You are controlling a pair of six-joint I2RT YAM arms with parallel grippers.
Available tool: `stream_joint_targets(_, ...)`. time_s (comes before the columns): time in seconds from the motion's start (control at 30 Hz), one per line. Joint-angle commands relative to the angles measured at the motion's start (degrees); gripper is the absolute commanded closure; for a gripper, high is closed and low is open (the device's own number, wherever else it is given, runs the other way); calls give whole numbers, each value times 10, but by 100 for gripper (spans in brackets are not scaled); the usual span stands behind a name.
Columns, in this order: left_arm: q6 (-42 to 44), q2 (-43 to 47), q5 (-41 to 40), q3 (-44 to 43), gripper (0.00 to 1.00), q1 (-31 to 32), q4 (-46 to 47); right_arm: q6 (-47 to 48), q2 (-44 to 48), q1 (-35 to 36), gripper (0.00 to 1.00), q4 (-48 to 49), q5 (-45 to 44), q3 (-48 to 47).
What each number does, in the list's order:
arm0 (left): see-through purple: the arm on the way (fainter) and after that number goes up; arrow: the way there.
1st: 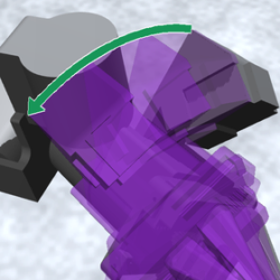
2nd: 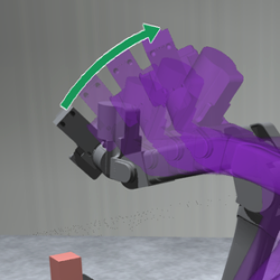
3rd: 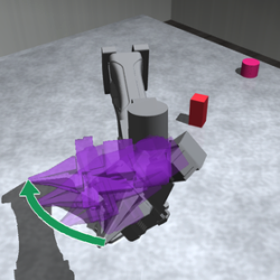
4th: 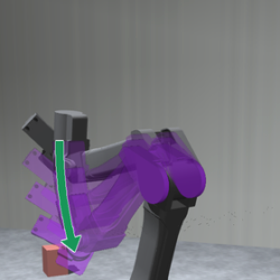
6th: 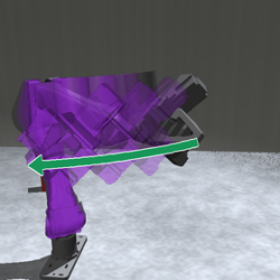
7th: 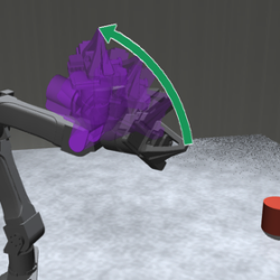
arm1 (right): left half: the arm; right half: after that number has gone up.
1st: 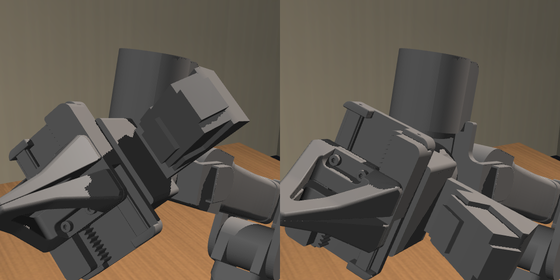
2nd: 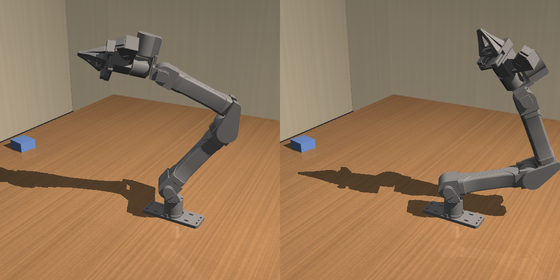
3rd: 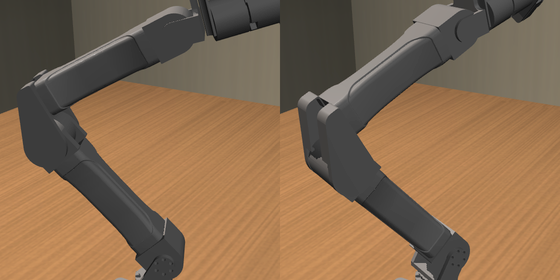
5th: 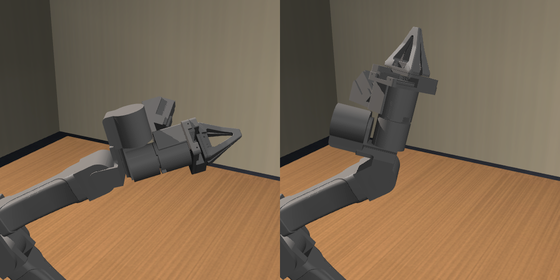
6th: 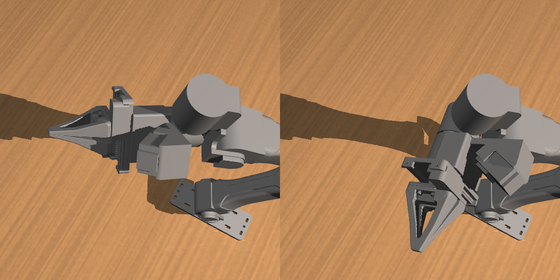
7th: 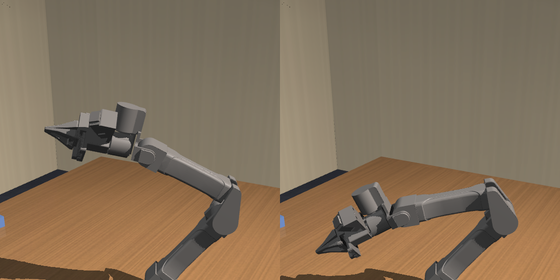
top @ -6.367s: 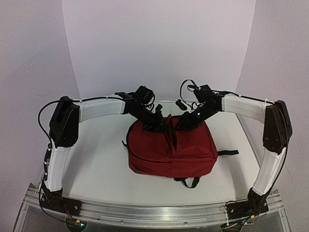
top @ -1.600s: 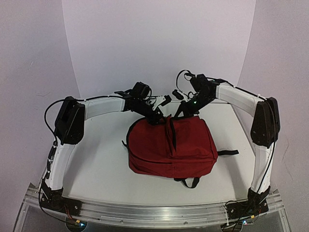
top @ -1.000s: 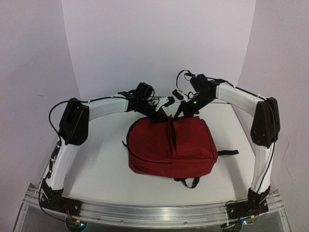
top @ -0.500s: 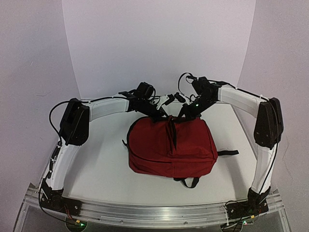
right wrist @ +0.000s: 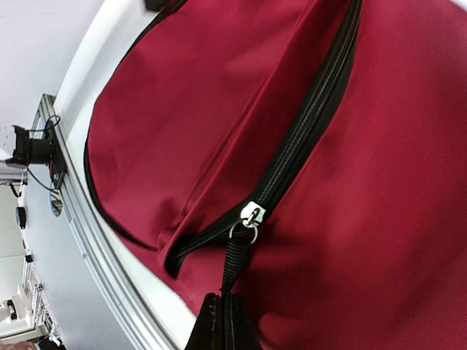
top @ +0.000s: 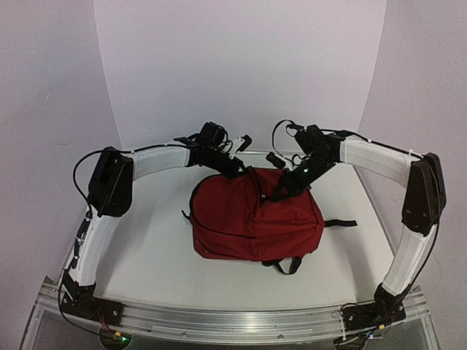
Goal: Pack the student bag
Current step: Zip the student bag at the center of the board.
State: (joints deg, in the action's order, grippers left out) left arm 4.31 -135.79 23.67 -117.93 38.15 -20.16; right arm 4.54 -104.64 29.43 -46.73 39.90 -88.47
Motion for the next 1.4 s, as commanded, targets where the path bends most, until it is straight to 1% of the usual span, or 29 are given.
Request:
stream_joint_targets(0.0,-31,41,-86,2,100,-45,36,21,66,27,100,-42,25,37)
stream_joint_targets(0.27,-38,44,-106,-3,100,-55,11,56,125,60,100,-53,8,125)
stream_joint_targets(0.43,-37,66,-103,23,100,-59,5,70,123,59,100,-54,-34,162)
stream_joint_targets(0.53,-34,94,-95,61,100,-59,8,71,111,48,100,-52,-52,138)
stream_joint_targets(0.73,-33,177,-94,181,100,-59,13,58,69,-29,100,-53,-46,68)
stream_joint_targets(0.83,-37,219,-88,231,100,-59,11,69,68,-45,100,-57,-57,56)
stream_joint_targets(0.9,-38,240,-81,249,100,-59,2,83,71,-48,100,-61,-76,52)
stream_joint_targets(1.0,-60,254,-70,250,100,-59,-31,102,68,-51,99,-67,-95,39)
stream_joint_targets(1.03,-65,257,-63,247,98,-59,-46,110,66,-52,94,-74,-95,31)
stream_joint_targets(1.07,-72,259,-57,245,94,-58,-59,120,64,-52,85,-80,-92,20)
stream_joint_targets(1.1,-78,263,-42,244,81,-58,-68,131,63,-52,72,-89,-84,9)
stream_joint_targets(1.13,-84,269,-32,247,72,-58,-71,137,64,-52,62,-93,-77,0)
stream_joint_targets(1.17,-91,276,-26,253,65,-58,-70,141,67,-52,54,-96,-64,-8)
stream_joint_targets(1.2,-101,282,-23,261,61,-58,-67,144,70,-53,47,-97,-55,-15)
stream_joint_targets(1.23,-109,290,-21,266,55,-58,-64,145,75,-52,42,-96,-44,-20)
stream_joint_targets(1.3,-123,298,-17,271,47,-58,-62,146,82,-48,33,-93,-26,-25)
stream_joint_targets(1.37,-143,298,-7,271,41,-58,-59,144,80,-38,31,-85,-27,-32)
